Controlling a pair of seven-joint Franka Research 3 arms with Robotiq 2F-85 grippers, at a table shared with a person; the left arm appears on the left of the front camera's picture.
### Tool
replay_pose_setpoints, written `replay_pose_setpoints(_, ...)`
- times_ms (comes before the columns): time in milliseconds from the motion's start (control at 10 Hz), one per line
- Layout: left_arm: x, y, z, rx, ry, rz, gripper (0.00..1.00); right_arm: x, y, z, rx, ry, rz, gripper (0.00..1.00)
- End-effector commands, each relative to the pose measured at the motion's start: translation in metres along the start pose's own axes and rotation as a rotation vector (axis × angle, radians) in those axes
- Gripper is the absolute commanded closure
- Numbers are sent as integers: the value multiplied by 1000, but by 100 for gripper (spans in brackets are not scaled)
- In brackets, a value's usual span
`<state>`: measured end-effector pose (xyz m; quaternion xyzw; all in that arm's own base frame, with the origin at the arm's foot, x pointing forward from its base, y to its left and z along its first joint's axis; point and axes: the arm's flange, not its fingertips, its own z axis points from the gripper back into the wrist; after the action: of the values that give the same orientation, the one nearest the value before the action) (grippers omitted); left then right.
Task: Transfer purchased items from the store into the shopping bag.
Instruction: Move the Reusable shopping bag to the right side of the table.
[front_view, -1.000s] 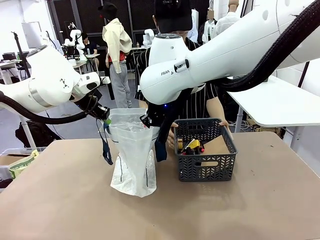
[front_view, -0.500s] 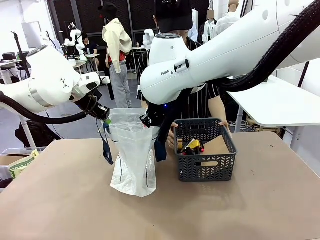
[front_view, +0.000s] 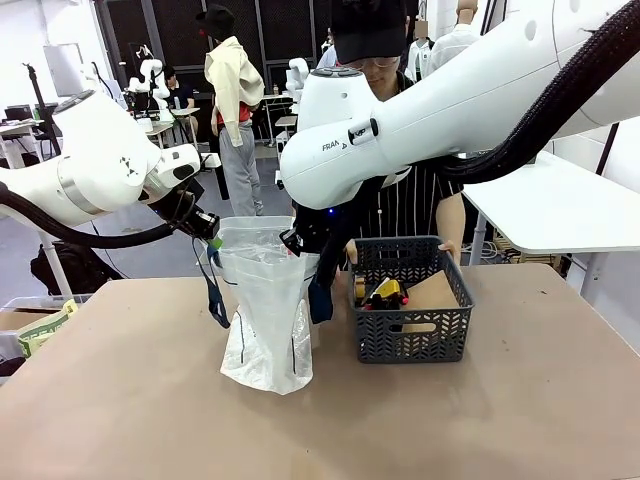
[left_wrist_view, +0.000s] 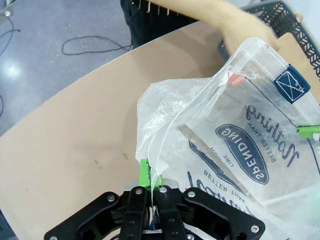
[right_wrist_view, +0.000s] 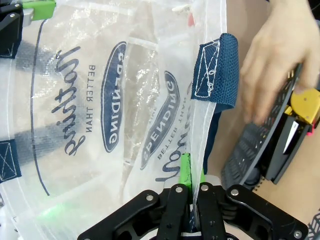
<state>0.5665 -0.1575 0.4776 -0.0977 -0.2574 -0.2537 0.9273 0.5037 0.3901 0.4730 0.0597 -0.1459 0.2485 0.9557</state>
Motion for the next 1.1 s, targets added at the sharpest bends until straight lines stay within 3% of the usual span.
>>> replay_pose_setpoints(0,0,1,0,1,0,1,100,-2,0,-1,-1,0,0,100)
replay_pose_setpoints(1000,0,1,0,1,0,1,100,-2,0,-1,-1,0,0,100)
